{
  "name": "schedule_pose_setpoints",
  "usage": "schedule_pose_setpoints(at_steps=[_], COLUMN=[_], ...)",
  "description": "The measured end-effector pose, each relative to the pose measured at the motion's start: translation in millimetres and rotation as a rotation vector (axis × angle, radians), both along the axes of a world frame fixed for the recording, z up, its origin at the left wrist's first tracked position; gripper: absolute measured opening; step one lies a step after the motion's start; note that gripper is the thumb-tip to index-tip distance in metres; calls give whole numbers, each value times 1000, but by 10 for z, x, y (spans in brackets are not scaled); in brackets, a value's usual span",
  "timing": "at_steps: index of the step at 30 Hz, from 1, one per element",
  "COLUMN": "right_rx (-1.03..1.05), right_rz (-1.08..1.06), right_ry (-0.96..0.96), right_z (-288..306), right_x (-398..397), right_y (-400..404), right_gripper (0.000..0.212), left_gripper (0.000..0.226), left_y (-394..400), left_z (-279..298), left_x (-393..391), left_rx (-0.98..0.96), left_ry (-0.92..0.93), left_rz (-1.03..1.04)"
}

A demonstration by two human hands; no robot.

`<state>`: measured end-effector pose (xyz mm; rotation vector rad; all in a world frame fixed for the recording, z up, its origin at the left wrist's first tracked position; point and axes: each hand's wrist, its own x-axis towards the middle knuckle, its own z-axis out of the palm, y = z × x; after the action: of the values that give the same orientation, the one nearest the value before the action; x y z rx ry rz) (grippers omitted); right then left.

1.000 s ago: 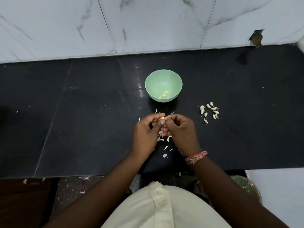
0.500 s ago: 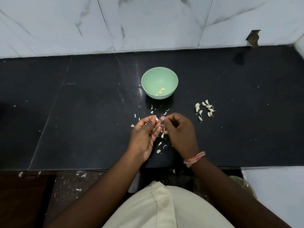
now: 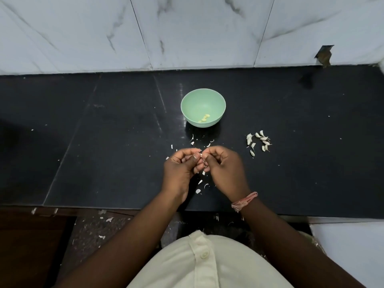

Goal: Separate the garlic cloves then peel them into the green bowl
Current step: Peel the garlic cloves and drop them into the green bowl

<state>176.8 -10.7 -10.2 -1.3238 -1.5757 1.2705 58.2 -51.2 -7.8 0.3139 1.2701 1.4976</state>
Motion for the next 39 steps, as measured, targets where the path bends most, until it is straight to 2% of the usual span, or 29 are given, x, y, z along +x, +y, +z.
schedule_pose_setpoints(at_steps=[2, 8, 15, 24, 30, 39], right_rx=[-69, -103, -36, -43, -76, -96], right_rz=[-23, 19, 52, 117, 104, 90], right_ry=[72, 95, -1, 51, 113, 122], right_z=[29, 129, 165, 136, 129, 100], right_x=[-24, -33, -15, 23, 13, 55], right_y=[16, 39, 53, 136, 119, 152], right_gripper=[19, 12, 9, 12, 14, 16], left_gripper=[13, 19, 15, 15, 14, 15], left_y=[0, 1, 21, 115, 139, 190], left_z=[21, 41, 81, 147, 159, 132], left_x=[-24, -84, -51, -94, -133, -148], left_rx=[8, 34, 43, -24, -67, -102], left_ry=[8, -9, -31, -59, -37, -104], left_rz=[-7, 12, -5, -53, -96, -148])
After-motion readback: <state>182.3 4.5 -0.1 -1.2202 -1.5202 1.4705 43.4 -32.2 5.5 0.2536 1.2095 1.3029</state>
